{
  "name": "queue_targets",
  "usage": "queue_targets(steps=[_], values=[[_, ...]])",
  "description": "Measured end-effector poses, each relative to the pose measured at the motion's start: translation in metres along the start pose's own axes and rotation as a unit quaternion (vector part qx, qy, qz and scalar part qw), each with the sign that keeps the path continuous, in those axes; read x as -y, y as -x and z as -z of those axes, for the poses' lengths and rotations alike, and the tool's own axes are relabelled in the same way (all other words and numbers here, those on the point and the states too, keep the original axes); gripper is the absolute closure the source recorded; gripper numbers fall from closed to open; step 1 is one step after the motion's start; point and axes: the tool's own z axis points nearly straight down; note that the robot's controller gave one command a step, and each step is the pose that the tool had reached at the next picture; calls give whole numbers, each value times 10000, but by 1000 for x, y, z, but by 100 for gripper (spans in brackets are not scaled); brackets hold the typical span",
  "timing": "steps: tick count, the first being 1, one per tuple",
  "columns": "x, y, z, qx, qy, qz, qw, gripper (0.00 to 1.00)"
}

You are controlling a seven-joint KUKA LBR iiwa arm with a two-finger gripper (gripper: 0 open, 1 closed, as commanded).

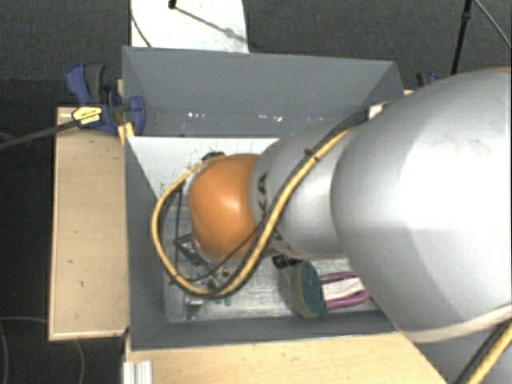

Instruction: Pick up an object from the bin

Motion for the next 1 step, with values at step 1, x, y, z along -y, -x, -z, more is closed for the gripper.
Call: queue_targets(steps=[1], values=[[45,34,94,33,-1,255,9997,0]])
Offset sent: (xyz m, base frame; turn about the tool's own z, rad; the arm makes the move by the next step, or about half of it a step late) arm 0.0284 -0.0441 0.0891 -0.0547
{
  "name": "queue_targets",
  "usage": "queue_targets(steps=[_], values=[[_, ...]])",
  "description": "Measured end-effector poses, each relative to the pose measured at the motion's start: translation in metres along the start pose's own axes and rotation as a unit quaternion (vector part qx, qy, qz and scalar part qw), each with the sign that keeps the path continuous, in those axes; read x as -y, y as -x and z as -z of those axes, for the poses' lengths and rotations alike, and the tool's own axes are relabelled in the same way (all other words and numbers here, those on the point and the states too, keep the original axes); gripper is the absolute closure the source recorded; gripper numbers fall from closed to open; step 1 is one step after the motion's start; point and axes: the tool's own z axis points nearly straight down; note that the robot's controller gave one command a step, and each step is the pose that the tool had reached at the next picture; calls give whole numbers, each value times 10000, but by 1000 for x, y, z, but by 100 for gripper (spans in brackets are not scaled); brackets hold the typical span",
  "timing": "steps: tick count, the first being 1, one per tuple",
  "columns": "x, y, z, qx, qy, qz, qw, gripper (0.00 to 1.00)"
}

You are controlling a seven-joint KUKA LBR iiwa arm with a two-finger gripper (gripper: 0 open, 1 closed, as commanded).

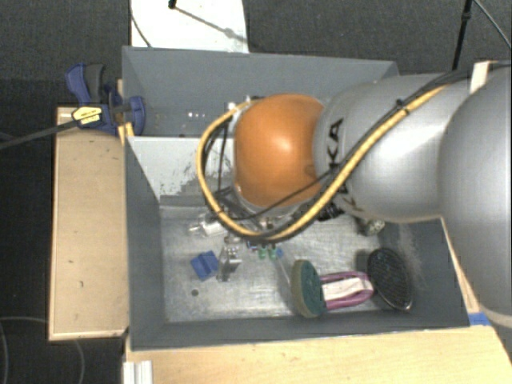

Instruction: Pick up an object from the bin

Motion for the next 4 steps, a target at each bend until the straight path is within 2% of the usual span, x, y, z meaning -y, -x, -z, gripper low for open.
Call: queue_targets(steps=[1,2,3,4], values=[[-32,20,-104,-79,-17,-143,9999,0],[6,-17,-107,-36,-4,879,9961,0],[4,-15,-104,-5,12,847,9964,100],[16,-33,75,-6,3,691,9976,100]])
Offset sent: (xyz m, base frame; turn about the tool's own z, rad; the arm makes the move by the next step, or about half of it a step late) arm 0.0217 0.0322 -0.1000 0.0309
